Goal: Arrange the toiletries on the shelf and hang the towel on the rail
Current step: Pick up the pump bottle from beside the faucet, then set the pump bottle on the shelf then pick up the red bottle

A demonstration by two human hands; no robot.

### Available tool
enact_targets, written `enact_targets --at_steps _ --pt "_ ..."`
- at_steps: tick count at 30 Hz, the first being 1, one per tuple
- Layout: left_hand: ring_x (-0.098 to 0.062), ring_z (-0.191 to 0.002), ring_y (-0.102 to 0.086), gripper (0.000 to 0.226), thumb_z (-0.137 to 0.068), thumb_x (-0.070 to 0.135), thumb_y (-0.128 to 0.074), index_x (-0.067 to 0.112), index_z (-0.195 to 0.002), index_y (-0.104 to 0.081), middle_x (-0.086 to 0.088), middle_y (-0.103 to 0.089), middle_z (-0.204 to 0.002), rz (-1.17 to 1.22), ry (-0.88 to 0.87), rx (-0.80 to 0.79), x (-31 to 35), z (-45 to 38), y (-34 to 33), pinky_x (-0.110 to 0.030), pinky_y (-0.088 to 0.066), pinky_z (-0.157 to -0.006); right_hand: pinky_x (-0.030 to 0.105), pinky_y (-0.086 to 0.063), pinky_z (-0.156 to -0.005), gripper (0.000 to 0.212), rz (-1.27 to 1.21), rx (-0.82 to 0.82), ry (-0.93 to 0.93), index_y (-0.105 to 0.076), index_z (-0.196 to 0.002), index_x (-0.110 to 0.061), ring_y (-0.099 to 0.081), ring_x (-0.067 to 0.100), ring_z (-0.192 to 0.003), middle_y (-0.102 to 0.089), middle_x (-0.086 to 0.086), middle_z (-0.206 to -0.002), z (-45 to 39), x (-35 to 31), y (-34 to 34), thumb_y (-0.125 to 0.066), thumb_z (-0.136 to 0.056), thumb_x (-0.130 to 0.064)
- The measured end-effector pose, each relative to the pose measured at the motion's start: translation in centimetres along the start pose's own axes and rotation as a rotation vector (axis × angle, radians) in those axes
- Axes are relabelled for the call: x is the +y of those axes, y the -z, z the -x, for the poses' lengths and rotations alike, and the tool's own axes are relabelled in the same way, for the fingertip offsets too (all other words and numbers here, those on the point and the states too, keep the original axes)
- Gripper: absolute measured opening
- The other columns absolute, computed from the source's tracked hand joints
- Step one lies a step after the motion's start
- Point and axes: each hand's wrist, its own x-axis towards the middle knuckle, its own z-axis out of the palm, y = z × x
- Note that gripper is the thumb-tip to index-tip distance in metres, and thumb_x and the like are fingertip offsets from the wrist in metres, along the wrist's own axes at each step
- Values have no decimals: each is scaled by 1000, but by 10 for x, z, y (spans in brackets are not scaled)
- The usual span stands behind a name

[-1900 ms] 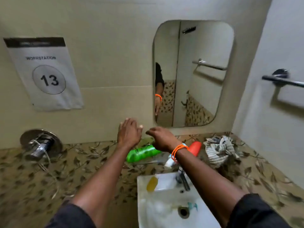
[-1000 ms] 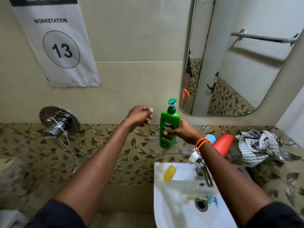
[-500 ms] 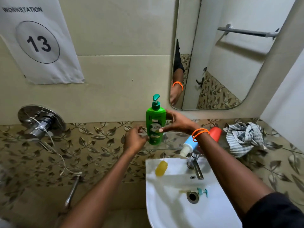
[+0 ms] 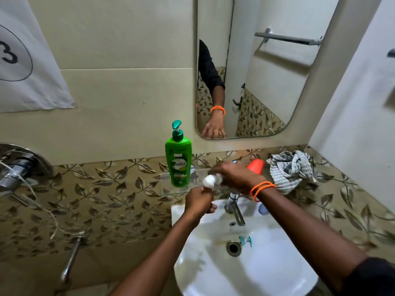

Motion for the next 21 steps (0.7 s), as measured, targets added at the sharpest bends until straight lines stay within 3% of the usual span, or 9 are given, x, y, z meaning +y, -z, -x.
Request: enact_targets --at_steps 3,6,8,13,18,21 --pt "-29 -63 -70 45 -82 13 -63 14 -126 -68 -12 -74 -82 -119 -119 79 5 -6 -4 -37 -59 -66 45 -55 -96 58 -561 411 -102 -62 -131 -15 -66 23 -109 -72 10 -123 -5 6 0 -85 -78 -14" --pt "-27 -94 -74 52 -81 26 -72 28 -133 -66 -6 -78 -111 -451 -352 242 14 -8 -6 -32 -55 -74 35 -58 -78 53 -857 522 -243 -64 -121 -18 -64 14 -89 -73 4 -107 -11 4 -5 -89 -74 -15" --pt "-29 -104 -73 54 -83 29 -77 29 -135 -65 -6 -75 -122 -508 -433 299 23 -13 -6 -33 -55 -77 36 -59 -77 54 -852 523 -280 -65 -115 -19 -66 14 -88 -73 1 -104 -15 2 -9 -92 -69 -18" --pt "-29 -101 -72 47 -87 22 -74 33 -132 -66 -5 -77 -119 -573 -429 285 36 -29 -5 -32 -53 -73 41 -62 -84 61 -780 524 -320 -68 -110 -22 -72 19 -95 -76 -1 -102 -21 2 -9 -98 -57 -24" --pt "-32 -108 -70 50 -90 8 -64 30 -135 -63 -8 -74 -124 -568 -431 308 30 -29 -10 -33 -53 -77 32 -59 -77 67 -720 551 -311 -67 -115 -17 -70 19 -89 -76 1 -103 -19 -1 -10 -98 -56 -27" --pt "-34 -116 -67 54 -90 4 -63 22 -141 -56 -11 -68 -131 -533 -457 373 23 -18 -19 -32 -50 -80 34 -58 -81 79 -684 513 -289 -62 -125 -15 -67 19 -94 -73 4 -113 -11 -4 -3 -98 -57 -34"
